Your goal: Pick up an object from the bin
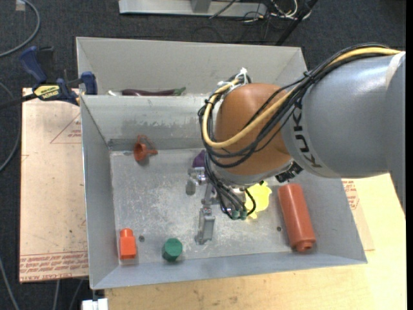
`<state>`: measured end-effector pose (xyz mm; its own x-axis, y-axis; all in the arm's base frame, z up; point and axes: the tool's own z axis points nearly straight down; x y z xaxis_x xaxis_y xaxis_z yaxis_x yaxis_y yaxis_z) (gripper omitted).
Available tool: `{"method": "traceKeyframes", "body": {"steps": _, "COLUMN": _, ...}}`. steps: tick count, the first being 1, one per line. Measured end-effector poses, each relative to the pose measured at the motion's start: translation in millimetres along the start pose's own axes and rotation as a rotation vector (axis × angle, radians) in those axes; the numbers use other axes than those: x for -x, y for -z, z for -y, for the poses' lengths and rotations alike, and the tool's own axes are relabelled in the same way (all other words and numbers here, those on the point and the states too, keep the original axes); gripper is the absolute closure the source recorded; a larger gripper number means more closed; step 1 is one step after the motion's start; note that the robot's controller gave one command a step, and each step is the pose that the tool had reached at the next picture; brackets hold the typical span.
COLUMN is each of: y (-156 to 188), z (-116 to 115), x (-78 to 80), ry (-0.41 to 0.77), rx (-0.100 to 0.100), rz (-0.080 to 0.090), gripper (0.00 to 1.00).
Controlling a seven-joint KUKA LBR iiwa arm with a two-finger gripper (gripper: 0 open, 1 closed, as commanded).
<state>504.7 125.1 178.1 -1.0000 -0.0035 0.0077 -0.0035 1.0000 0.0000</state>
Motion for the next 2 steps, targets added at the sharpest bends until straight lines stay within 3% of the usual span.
{"method": "traceKeyframes", "body": {"steps": 1, "y": 4.1, "z": 0.6, "x": 1.9, "ry": -0.003, "rx": 0.001, "rz": 0.008, "gripper": 0.00}}
{"method": "traceKeyframes", "body": {"steps": 2, "y": -36.0, "z": -10.3, "x": -2.2, "ry": 0.203, "rx": 0.002, "rz": 0.014, "gripper": 0.00}}
